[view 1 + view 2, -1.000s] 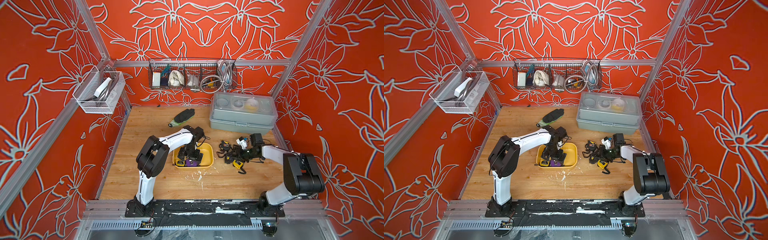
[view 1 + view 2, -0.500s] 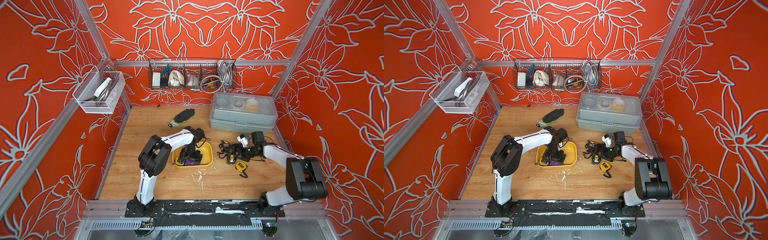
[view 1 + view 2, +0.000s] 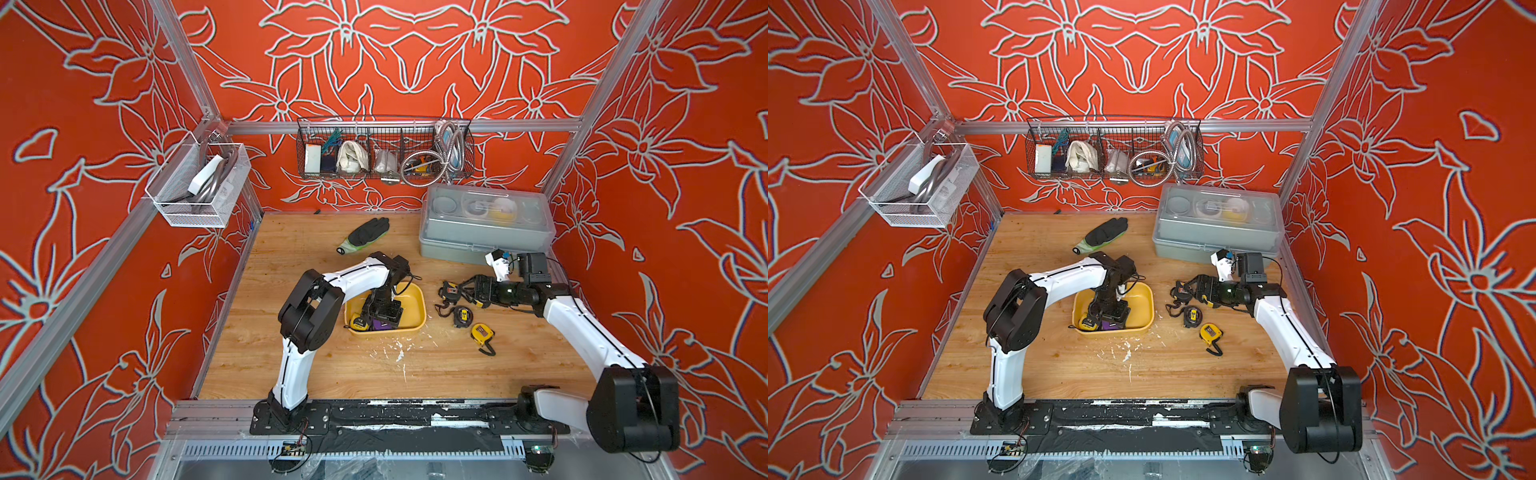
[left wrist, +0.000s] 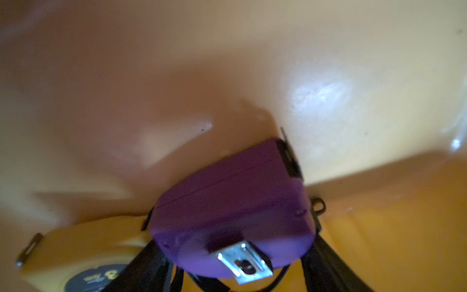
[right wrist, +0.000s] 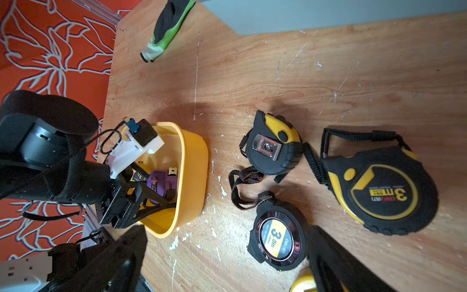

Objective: Take the tape measure out of the storage box
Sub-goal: Pick up the tape measure from the storage box.

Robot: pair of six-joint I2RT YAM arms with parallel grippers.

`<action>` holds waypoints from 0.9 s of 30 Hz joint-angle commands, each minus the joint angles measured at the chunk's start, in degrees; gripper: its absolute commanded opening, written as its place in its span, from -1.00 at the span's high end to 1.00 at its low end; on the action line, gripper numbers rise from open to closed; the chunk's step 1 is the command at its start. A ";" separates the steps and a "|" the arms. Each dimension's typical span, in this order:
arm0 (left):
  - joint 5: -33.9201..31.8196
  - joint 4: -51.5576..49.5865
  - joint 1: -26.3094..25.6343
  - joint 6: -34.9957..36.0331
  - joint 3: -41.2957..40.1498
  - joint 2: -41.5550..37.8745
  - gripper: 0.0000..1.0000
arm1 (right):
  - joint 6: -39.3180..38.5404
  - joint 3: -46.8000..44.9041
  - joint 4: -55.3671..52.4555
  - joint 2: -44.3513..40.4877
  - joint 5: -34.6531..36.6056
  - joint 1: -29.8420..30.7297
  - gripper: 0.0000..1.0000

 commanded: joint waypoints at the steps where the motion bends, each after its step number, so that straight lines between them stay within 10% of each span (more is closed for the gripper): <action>1: -3.39 1.69 0.22 0.30 1.12 -0.44 -0.19 | 2.68 -4.11 5.62 -0.96 -7.73 -0.06 -0.99; 6: -3.55 0.61 0.22 2.09 2.86 -5.42 -0.10 | 14.62 -10.46 22.72 0.98 -17.71 0.52 -0.99; 27: -5.48 -0.07 -5.67 14.18 5.30 -18.11 -0.07 | 20.00 1.18 22.91 17.15 -25.40 15.85 -0.74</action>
